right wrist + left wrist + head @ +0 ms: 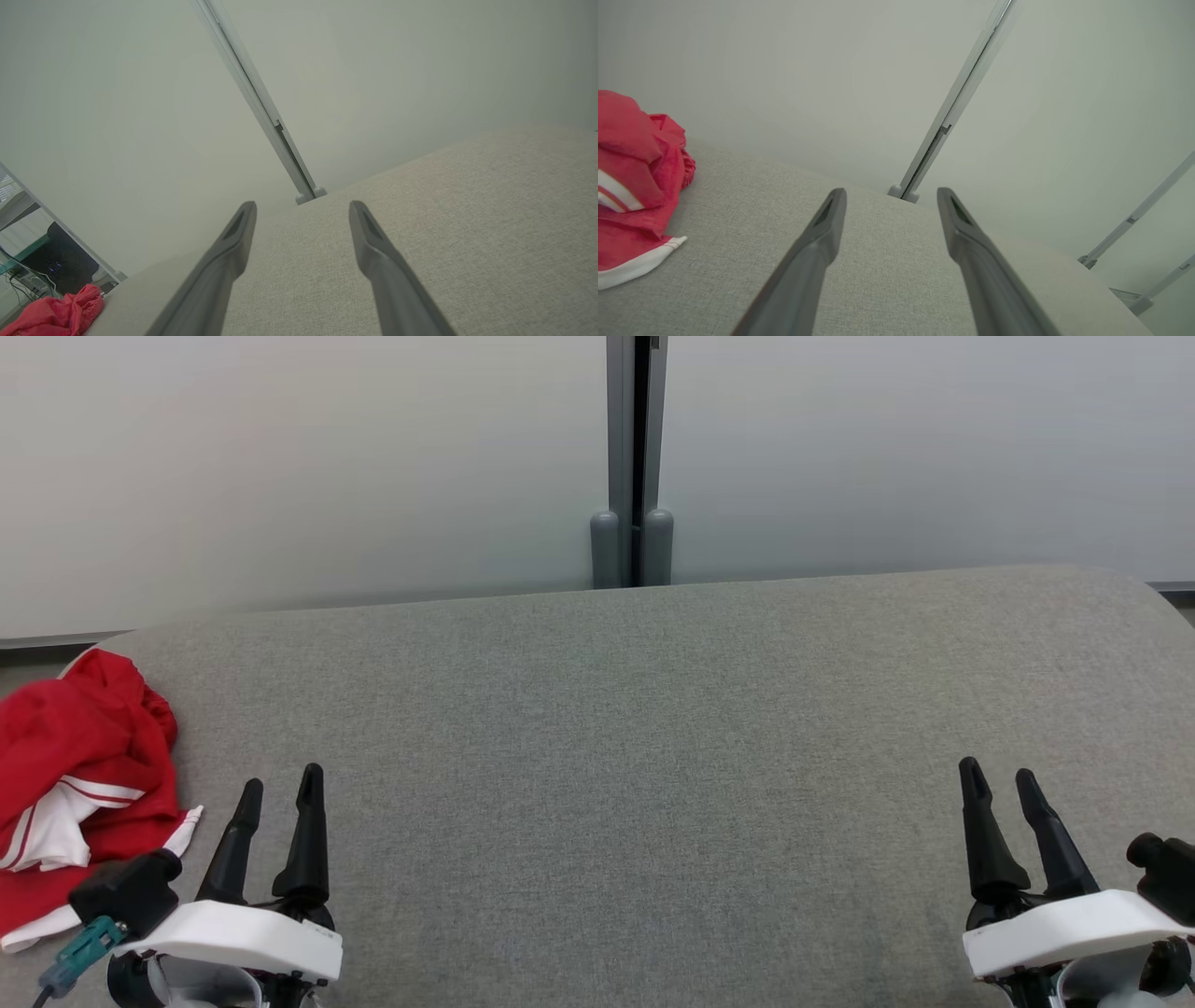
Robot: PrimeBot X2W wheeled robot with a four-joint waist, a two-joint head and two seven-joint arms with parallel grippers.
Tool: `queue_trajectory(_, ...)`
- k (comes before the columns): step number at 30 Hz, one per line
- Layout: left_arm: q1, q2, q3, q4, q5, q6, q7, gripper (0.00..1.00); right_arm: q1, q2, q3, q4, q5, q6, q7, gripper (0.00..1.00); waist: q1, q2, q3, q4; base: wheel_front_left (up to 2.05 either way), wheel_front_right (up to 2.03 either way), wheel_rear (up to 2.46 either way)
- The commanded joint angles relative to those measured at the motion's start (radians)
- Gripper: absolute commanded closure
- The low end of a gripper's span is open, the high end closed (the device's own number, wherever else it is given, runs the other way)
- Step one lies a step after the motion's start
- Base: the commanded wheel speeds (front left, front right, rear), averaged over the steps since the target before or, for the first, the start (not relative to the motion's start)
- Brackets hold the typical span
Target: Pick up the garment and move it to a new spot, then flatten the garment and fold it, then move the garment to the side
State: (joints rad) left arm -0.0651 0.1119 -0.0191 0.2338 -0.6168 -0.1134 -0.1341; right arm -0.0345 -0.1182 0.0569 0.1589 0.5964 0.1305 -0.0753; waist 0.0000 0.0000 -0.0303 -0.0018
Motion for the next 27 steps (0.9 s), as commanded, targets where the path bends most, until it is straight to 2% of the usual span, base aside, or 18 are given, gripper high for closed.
queue_trajectory(1, -0.004, 0.011, -0.002, -0.005, 0.024, 0.001, -0.008, 0.00, 0.001, -0.007, 0.002, -0.005, -0.024, 0.000, -0.007, 0.00, 0.0000, 0.0000, 0.000, 0.000, 0.00, 0.00, 0.00)
queue_trajectory(13, -0.009, 0.023, -0.019, 0.030, 0.169, 0.017, -0.038, 0.00, 0.013, 0.001, 0.012, 0.001, -0.154, 0.000, -0.013, 0.00, 0.0000, 0.0000, -0.004, -0.003, 0.00, 0.00, 0.00)
queue_trajectory(27, -0.004, 0.024, -0.023, 0.061, 0.285, 0.027, -0.071, 0.00, 0.028, 0.009, 0.014, -0.013, -0.285, 0.000, -0.009, 0.00, 0.0000, 0.0000, -0.010, -0.003, 0.00, 0.00, 0.00)
